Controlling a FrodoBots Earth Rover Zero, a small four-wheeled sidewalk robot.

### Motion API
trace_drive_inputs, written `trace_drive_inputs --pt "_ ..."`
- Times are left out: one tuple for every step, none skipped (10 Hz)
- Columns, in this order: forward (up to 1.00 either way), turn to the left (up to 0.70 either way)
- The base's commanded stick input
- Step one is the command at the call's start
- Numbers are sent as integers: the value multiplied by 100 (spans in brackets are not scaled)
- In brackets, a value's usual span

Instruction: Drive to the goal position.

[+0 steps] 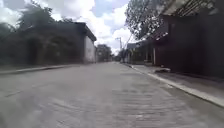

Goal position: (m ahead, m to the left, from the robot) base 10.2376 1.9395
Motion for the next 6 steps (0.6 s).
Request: trace_drive_inputs --pt "100 0" --pt "100 0" --pt "100 0" --pt "100 0" --pt "100 0" --pt "100 0"
